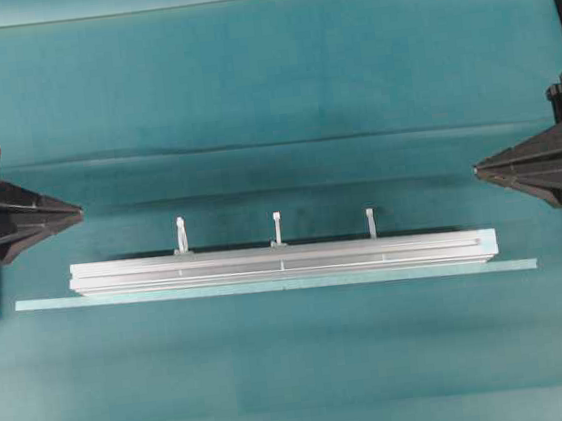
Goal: Lift the large metal rail with both hands.
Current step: 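Move both open grippers down toward the two ends of the silver rail, then lower both grippers around the rail ends and close them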
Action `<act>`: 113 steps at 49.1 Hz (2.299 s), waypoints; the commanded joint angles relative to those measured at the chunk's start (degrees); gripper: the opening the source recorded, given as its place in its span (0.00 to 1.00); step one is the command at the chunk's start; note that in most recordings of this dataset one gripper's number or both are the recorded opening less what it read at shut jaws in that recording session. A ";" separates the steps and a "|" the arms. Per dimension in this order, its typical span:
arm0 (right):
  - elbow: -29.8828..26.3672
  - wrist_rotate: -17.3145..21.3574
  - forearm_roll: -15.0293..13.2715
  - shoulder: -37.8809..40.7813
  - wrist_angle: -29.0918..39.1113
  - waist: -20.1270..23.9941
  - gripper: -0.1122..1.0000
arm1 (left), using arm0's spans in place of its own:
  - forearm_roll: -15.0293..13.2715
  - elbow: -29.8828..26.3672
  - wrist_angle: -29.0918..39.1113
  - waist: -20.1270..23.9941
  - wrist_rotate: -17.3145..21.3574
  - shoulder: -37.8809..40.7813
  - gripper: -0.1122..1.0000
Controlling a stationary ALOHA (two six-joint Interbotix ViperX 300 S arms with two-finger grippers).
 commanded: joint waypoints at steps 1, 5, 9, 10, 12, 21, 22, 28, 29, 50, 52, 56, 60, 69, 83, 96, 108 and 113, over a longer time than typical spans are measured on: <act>-0.88 0.35 0.26 0.53 -0.35 -0.79 0.20 | 0.26 -2.81 2.81 0.53 -3.52 0.44 0.23; -2.46 1.23 3.16 -0.09 1.49 -0.79 0.14 | 0.70 -4.83 6.94 0.53 -6.33 0.53 0.15; -3.87 2.64 4.57 -0.35 5.54 -1.23 0.10 | 0.79 -6.50 11.25 0.26 -7.91 0.79 0.09; -4.31 2.90 4.57 -0.35 6.86 -1.23 0.10 | 0.79 -6.94 12.22 0.26 -8.09 0.88 0.09; -5.10 3.52 4.57 -0.26 9.76 -1.23 0.10 | 0.79 -8.00 14.33 0.09 -8.17 1.14 0.09; -9.76 6.77 4.57 1.05 26.37 -1.32 0.10 | 0.79 -13.80 26.37 -0.79 -8.09 4.13 0.09; -10.28 7.03 4.57 1.41 27.95 -1.32 0.10 | 0.79 -14.41 27.77 -0.88 -8.09 4.57 0.09; -12.92 8.17 4.57 4.13 36.04 -1.32 0.10 | 0.79 -18.11 35.60 -0.79 -8.00 8.17 0.09; -13.27 8.26 4.57 4.75 37.18 -1.41 0.10 | 0.79 -18.63 36.65 -0.79 -8.00 8.88 0.09; -22.59 8.17 4.57 21.80 55.28 -1.41 0.10 | 0.97 -29.00 59.15 -0.97 -8.00 23.99 0.09; -23.47 8.09 4.48 23.47 57.48 -1.32 0.10 | 1.05 -29.79 60.91 -0.97 -7.91 25.14 0.09; -25.31 8.00 4.39 26.37 61.08 -1.32 0.10 | 1.14 -31.29 63.63 -1.05 -7.73 27.07 0.09; -27.16 7.82 4.22 29.00 63.19 -1.32 0.10 | 1.14 -31.90 65.13 -0.97 -7.65 28.30 0.09; -31.20 7.47 3.87 34.28 66.80 -1.49 0.11 | 1.14 -31.73 65.48 -0.79 -7.12 28.74 0.09; -32.34 5.80 3.34 38.58 69.17 -1.58 0.65 | 1.14 -31.99 67.06 -1.32 -6.33 32.26 0.13; -31.90 4.48 0.79 39.55 69.52 -1.67 0.95 | 1.14 -29.00 66.01 -0.35 -7.56 35.86 0.74; -31.11 4.31 0.97 43.24 69.17 -1.05 0.95 | 1.14 -27.51 63.72 -0.35 -7.56 38.32 0.97; -31.20 4.31 1.23 44.47 68.73 -0.62 0.95 | 1.14 -27.60 63.63 -0.97 -7.73 39.55 0.99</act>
